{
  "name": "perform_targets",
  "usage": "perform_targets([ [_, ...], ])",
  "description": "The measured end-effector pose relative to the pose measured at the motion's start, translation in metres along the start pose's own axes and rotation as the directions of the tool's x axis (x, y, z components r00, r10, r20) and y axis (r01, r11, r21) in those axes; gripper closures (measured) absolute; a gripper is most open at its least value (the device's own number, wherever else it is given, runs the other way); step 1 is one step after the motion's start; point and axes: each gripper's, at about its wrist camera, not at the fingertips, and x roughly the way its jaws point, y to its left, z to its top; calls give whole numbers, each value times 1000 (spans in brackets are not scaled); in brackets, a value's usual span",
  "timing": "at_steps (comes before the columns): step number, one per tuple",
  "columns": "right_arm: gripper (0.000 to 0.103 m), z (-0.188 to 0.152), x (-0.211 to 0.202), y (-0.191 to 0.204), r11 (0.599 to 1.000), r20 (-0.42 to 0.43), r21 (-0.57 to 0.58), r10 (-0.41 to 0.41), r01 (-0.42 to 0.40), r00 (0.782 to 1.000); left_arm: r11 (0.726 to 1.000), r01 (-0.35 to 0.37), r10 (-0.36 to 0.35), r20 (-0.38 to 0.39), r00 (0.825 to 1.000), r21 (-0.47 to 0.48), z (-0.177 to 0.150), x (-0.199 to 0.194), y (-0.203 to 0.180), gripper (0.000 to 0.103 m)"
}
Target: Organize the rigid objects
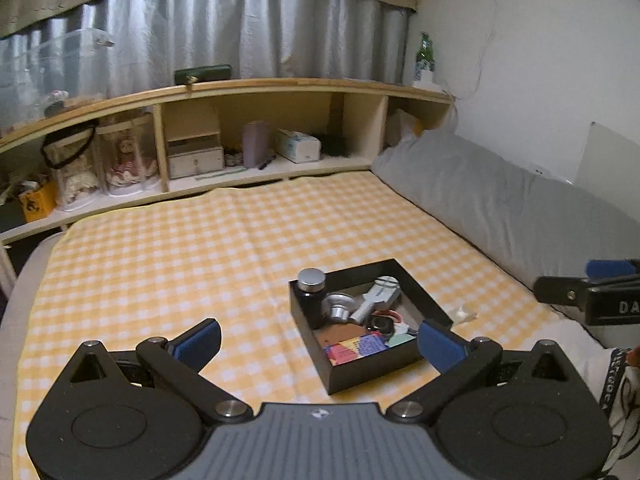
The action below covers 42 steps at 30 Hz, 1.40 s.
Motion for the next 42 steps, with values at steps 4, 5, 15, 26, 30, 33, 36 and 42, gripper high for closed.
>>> perform_targets([
  [4,0,-15,-8,-1,1000,16,5,-16,16,1000,999,-35,36,38,999,-23,-13,-7,3,0],
  [5,0,-18,-9,-2,1000,18,8,-21,21,1000,999,-38,39,46,998,-30,-14,-9,4,0],
  [15,0,-47,-16,-1,997,90,13,-76,75,993,997,-80,79,66,995,15,-26,-6,-6,0],
  [26,0,-52,-19,5,996,121,-16,-89,92,989,991,-129,127,62,990,37,-34,2,-8,0],
  [30,0,-52,-18,6,995,119,-17,-91,93,989,991,-129,127,62,990,28,-33,2,-8,0],
  [33,0,-53,-18,8,995,116,-23,-94,97,989,992,-128,127,59,990,15,-33,3,-6,0],
  [36,0,-53,-17,8,995,113,-21,-93,96,989,991,-130,129,60,990,12,-33,2,-6,0],
  [42,0,-54,-16,8,995,111,-18,-94,96,989,992,-129,128,64,990,16,-33,1,-7,0],
])
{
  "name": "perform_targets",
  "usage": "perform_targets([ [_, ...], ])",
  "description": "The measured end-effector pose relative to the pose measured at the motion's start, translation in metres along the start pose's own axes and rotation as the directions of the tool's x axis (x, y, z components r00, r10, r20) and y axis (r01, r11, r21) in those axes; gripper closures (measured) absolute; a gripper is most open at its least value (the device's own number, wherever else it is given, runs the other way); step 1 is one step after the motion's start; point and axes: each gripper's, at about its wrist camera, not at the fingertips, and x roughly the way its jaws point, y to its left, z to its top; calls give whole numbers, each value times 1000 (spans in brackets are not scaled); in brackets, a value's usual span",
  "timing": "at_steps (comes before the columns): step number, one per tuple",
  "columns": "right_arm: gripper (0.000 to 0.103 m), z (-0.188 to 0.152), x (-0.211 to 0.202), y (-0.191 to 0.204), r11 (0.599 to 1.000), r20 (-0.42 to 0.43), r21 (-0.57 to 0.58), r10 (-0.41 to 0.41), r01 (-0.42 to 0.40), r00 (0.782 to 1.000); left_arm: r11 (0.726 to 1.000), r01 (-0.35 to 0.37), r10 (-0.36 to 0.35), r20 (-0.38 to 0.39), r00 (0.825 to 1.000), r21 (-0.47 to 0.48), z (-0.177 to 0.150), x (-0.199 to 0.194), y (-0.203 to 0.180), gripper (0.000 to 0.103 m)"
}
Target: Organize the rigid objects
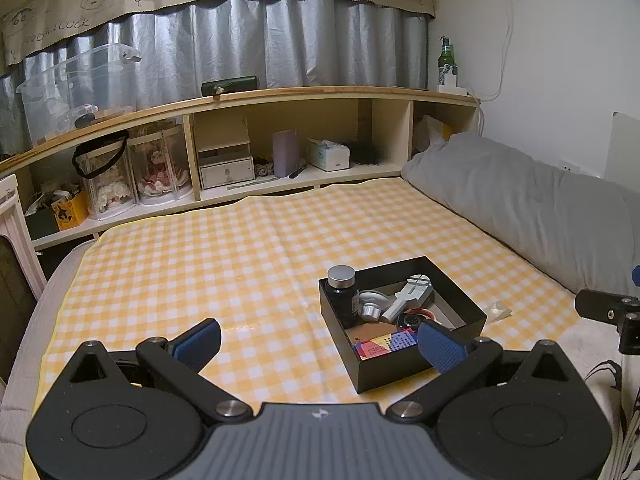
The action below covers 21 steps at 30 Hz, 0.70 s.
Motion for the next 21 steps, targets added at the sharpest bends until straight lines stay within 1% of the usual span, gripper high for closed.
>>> perform_targets([
  [21,0,-2,1,1,1000,-12,9,-5,5,1000,1000,-2,2,0,1000,-1,0,0,-1,0],
])
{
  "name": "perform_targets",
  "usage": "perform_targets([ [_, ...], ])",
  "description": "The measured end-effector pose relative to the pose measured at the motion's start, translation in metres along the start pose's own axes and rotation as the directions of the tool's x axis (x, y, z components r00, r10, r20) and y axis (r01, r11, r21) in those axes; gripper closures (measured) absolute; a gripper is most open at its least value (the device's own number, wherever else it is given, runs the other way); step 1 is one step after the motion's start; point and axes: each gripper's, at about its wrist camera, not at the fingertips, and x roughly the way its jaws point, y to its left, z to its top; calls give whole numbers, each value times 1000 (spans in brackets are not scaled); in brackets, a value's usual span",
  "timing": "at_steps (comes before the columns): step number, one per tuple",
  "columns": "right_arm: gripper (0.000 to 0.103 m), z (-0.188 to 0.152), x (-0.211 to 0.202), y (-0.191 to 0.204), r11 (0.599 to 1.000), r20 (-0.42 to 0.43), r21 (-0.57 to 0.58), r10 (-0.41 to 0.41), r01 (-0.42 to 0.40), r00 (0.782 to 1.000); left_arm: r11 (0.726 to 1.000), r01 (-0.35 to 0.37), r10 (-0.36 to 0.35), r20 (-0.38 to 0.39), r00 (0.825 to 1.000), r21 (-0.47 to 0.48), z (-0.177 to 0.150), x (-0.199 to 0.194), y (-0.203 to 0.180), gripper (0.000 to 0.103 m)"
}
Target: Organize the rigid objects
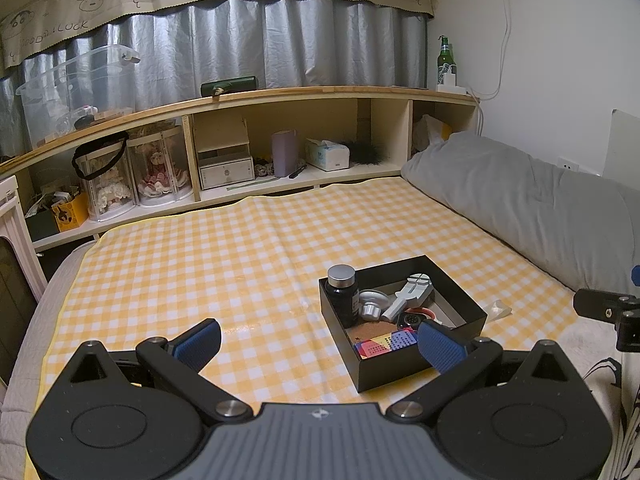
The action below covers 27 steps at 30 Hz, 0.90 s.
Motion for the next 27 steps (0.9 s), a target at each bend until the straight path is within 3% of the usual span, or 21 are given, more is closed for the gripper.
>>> perform_targets([
  [27,0,-1,2,-1,1000,-4,2,1,-1,1000,1000,-1,1,-2,1000,-3,0,-1,3,0],
])
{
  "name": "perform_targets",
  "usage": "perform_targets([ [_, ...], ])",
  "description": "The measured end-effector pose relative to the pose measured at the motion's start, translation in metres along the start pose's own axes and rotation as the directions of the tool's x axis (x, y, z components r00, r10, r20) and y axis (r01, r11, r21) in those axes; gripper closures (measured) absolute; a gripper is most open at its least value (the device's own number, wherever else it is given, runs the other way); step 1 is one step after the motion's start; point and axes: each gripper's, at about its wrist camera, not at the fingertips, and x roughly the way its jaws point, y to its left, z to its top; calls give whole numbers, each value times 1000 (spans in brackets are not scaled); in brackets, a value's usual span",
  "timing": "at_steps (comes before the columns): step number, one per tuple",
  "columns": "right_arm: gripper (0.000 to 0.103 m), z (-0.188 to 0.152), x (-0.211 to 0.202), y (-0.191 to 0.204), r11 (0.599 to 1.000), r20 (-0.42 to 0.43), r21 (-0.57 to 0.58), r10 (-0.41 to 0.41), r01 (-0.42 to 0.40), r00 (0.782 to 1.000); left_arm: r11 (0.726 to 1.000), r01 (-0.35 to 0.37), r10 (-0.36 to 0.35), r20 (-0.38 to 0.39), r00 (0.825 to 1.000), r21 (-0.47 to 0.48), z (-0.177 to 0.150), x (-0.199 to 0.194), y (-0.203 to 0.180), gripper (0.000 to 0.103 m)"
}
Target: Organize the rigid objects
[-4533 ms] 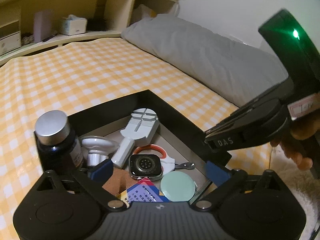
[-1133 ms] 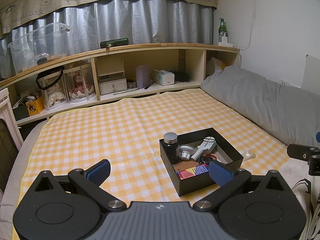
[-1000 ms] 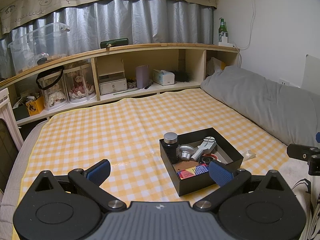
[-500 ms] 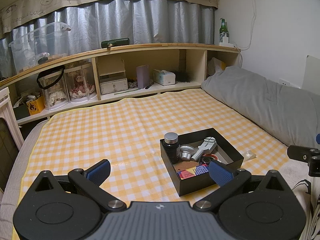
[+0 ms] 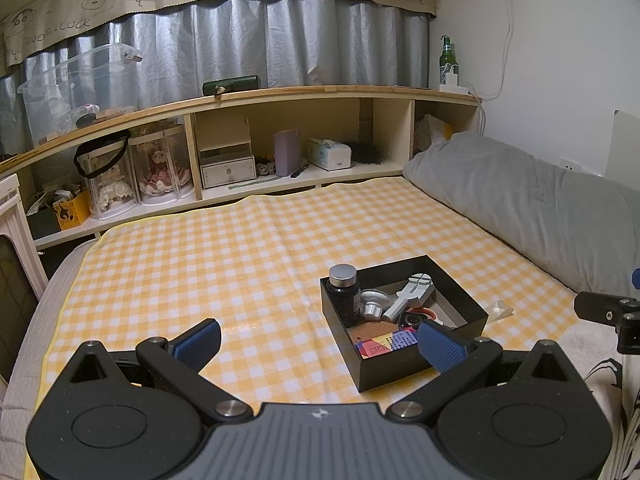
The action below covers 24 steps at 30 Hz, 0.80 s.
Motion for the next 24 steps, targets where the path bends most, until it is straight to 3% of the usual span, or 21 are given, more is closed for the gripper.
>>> perform_targets([
  [24,0,-2,0,1,1000,-3,3,0,0,1000,1000,2,-2,1,1000,0,2,-2,3,0],
])
